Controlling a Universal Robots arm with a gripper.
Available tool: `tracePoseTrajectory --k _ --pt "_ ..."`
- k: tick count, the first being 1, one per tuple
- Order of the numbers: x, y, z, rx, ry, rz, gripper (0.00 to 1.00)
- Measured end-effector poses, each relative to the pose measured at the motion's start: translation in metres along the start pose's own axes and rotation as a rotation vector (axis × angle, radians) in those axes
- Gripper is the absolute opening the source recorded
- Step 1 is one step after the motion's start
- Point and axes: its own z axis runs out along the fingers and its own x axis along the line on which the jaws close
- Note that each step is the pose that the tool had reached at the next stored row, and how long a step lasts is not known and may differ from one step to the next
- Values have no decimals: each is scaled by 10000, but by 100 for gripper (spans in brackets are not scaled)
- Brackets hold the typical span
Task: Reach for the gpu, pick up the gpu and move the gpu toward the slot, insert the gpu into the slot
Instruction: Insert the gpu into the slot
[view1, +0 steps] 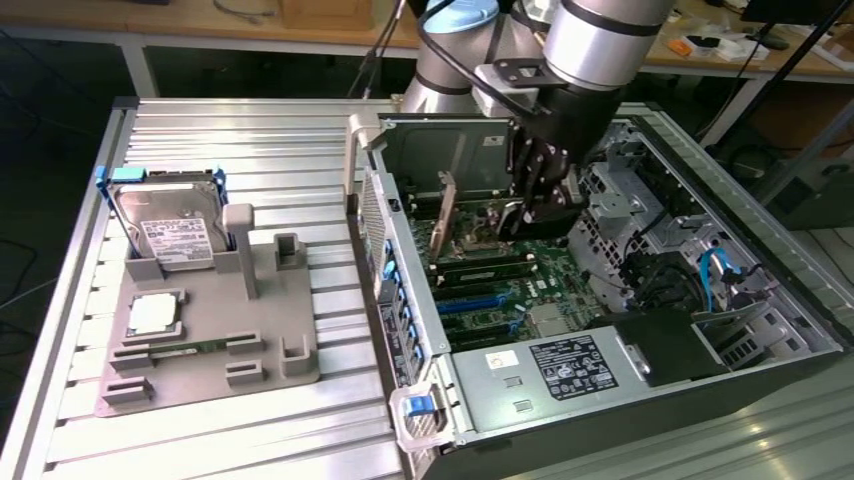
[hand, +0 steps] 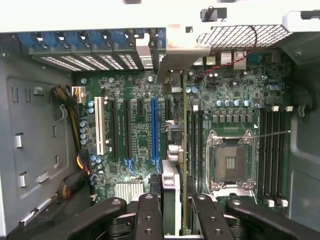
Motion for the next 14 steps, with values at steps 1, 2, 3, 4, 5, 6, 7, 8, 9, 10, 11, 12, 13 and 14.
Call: tracePoseTrajectory --k 1,2,3,4,5,6,7,8,9,10,11,12,13,14 --pt "8 6 33 -2 0 -1 28" --pt "16 10 53 -3 1 -2 28" --pt "23 14 71 -3 1 -3 28" --pt "34 20 89 -5 0 -5 28" --pt "48 25 107 -7 1 -8 28" --pt "61 30 126 -10 1 -12 28" --pt "72 35 143 -11 0 -15 28" --pt "85 41 162 -14 0 -16 28" --pt "97 47 180 -15 1 -20 28" --pt "108 53 199 -15 0 -25 28" --pt "119 58 216 -15 -1 -29 28" --pt "129 64 236 -15 -2 -35 28" --pt "138 70 254 -15 -1 -39 28" --pt "151 83 283 -16 0 -43 28"
